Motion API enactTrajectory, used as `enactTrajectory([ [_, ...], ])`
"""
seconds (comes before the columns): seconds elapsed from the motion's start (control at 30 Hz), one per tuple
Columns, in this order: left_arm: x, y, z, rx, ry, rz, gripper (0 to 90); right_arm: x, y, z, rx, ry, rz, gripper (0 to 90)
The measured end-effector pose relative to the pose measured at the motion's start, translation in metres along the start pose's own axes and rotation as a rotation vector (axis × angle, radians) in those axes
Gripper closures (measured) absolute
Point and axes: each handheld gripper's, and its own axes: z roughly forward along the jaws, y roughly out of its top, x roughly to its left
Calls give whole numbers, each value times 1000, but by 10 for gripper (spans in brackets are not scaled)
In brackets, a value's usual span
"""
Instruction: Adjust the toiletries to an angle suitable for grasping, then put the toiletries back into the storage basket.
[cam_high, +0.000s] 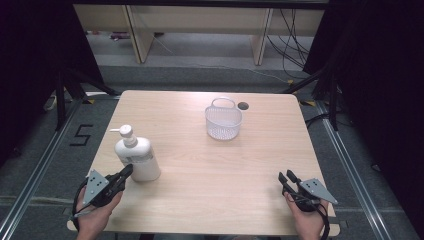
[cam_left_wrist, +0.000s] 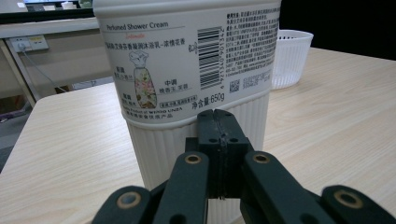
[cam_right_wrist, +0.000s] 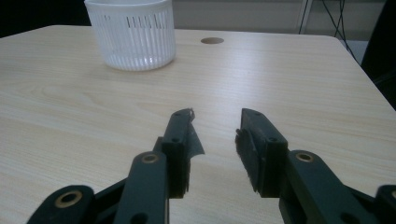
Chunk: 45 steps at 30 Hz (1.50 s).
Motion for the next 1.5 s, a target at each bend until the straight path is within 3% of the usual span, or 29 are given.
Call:
enactTrajectory([
  [0.23, 1, -3, -3, 6, 1, -7, 870, 0, 0, 0, -8, -9, -16, 620],
  [0.37, 3, -13, -7, 11, -6, -7, 754, 12, 11, -2, -28, 17, -15, 538],
  [0.43, 11, -27, -11, 16, 10, -55, 684, 22, 18, -1, -60, 45, -25, 487],
  [0.47, 11, -27, -11, 16, 10, -55, 642, 29, 22, -1, -68, 41, -40, 465],
  [0.5, 15, -33, -10, 23, 19, -90, 595, 35, 25, 2, -92, 75, -54, 451],
  [0.53, 15, -33, -10, 23, 19, -90, 561, 35, 25, 2, -92, 75, -54, 451],
  [0.57, 18, -35, -8, 22, 30, -112, 535, 52, 31, 3, -92, 96, -42, 437],
  [0.6, 18, -35, -8, 22, 30, -112, 522, 52, 31, 3, -92, 96, -42, 437],
  [0.63, 20, -34, -7, 29, 42, -92, 509, 67, 39, 8, -121, 130, -90, 436],
  [0.77, 18, -34, -5, 28, 47, -78, 480, 103, 58, 17, -152, 224, -98, 436],
  [0.8, 18, -34, -5, 21, 47, -71, 473, 114, 62, 19, -152, 238, -80, 436],
  [0.97, 19, -35, -8, 8, 67, -87, 457, 160, 81, 39, -157, 350, -115, 433],
  [1.07, 17, -35, -7, -2, 74, -78, 443, 184, 91, 50, -169, 384, -153, 431],
  [1.1, 17, -35, -7, -2, 74, -78, 440, 184, 91, 50, -169, 384, -153, 431],
  [1.13, 17, -35, -8, 4, 82, -76, 439, 198, 96, 57, -161, 410, -155, 430],
  [1.17, 16, -35, -8, 2, 83, -78, 439, 204, 99, 61, -178, 425, -173, 431],
  [1.23, 17, -36, -8, -12, 83, -83, 439, 217, 104, 67, -164, 452, -160, 429],
  [1.33, 17, -35, -9, 1, 92, -81, 438, 226, 108, 74, -175, 467, -171, 429],
  [1.4, 17, -35, -9, 3, 96, -83, 437, 240, 112, 84, -156, 497, -143, 428],
  [1.43, 17, -35, -8, 5, 97, -82, 436, 242, 114, 87, -169, 485, -167, 427],
  [1.5, 16, -35, -7, 3, 100, -85, 434, 248, 117, 92, -161, 495, -163, 427],
])
